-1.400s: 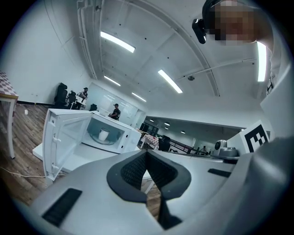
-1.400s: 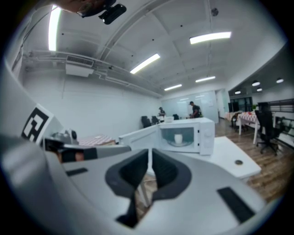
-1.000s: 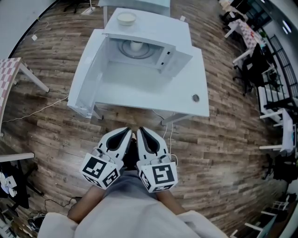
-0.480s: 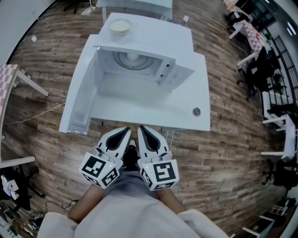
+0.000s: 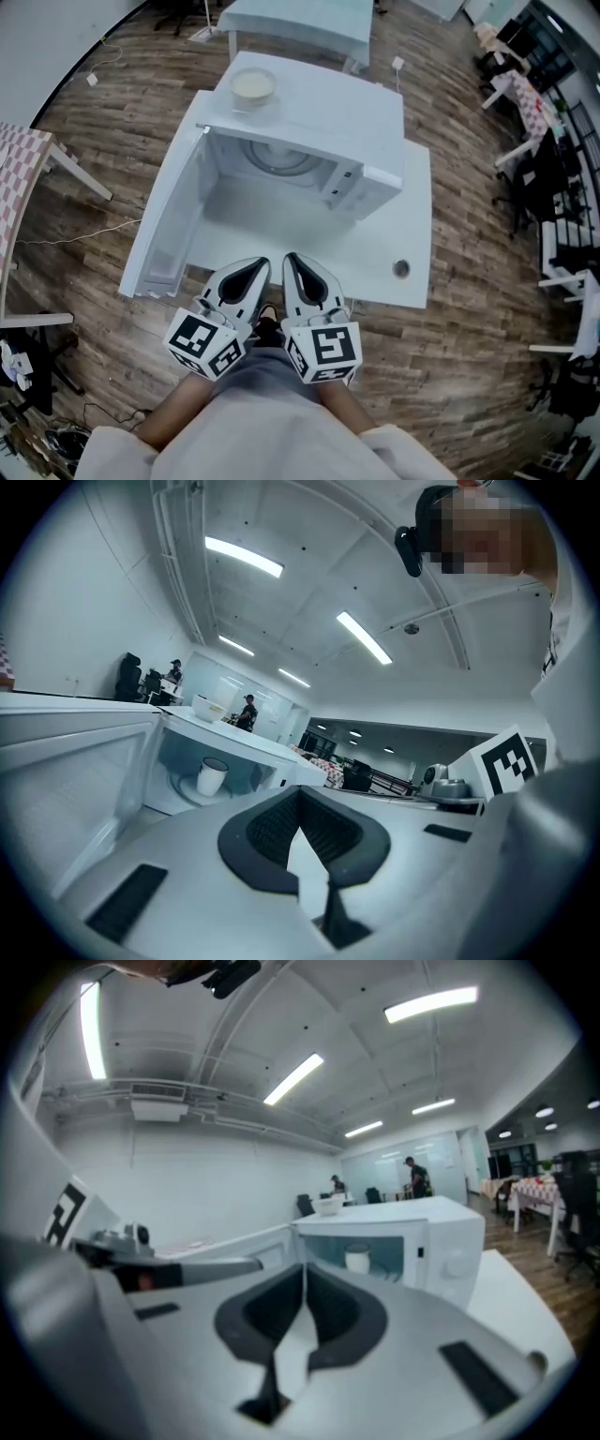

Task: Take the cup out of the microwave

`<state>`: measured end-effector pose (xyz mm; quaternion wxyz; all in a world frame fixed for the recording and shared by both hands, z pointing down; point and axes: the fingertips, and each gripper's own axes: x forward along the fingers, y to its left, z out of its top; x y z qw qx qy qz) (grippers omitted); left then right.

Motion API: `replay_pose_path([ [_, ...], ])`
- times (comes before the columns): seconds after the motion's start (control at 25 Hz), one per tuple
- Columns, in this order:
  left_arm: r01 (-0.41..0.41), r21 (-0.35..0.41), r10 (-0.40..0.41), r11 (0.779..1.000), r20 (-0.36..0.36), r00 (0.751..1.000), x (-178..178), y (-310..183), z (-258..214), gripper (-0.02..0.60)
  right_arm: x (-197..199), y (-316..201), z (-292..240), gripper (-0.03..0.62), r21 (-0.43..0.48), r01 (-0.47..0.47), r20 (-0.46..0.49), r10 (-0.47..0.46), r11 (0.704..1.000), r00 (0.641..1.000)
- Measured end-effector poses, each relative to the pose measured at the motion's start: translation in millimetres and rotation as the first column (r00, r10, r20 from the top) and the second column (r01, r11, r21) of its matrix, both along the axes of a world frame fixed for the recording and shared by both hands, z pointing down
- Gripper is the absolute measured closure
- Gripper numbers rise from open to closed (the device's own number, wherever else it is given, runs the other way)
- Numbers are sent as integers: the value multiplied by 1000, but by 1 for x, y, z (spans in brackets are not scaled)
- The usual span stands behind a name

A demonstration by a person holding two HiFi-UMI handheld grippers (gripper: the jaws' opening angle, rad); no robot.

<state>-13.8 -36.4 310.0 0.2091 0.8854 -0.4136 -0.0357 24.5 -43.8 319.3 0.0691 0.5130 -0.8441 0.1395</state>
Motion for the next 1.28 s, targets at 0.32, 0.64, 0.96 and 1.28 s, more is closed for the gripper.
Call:
replay_pose_path([
  [0.32,57,7,-57,998,-3,998,8,-15,2,572,9,-23,3,571,13,7,44,-8,1000,999],
  [0.64,84,-14,-84,996,-19,996,-7,-40,13,572,0,-45,6,566,43,-16,29,15,999,999],
  [0.96,105,-23,-106,994,-18,994,-17,-67,22,572,-11,-84,22,539,30,-20,30,19,999,999],
  [1.28,130,-27,-131,991,-17,991,-25,-97,43,572,-11,-119,47,500,21,-47,21,47,999,999],
])
